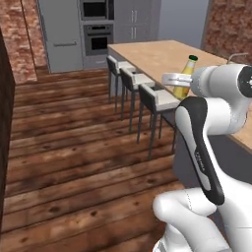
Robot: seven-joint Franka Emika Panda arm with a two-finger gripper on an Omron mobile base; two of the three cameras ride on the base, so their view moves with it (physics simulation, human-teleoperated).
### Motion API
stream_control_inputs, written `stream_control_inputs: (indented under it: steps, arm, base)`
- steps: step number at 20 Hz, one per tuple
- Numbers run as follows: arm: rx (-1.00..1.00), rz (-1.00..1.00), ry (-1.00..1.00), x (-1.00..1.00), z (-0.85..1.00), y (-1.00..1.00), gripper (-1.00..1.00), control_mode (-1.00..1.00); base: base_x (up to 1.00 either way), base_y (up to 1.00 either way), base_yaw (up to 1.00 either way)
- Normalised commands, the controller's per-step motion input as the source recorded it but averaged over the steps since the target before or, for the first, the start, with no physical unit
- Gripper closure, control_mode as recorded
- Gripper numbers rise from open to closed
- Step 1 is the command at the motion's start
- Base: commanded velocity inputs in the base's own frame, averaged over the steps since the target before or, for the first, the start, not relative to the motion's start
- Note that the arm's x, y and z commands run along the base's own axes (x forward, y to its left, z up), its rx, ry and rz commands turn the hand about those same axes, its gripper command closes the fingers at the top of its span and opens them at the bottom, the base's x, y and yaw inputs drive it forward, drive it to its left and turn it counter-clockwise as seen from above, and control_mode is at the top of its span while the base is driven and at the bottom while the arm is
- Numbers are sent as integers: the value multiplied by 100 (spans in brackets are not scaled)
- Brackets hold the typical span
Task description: Move the mustard and shaker from the cabinet to the dining counter.
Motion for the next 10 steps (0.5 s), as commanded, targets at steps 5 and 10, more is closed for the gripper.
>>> stream_control_inputs:
  steps: [5, 10]
  arm:
    - [0, 0, 0, 0, 0, 0, 100, 100]
    - [0, 0, 0, 0, 0, 0, 100, 100]
  base:
    - [92, 24, -16]
    - [93, 24, -12]
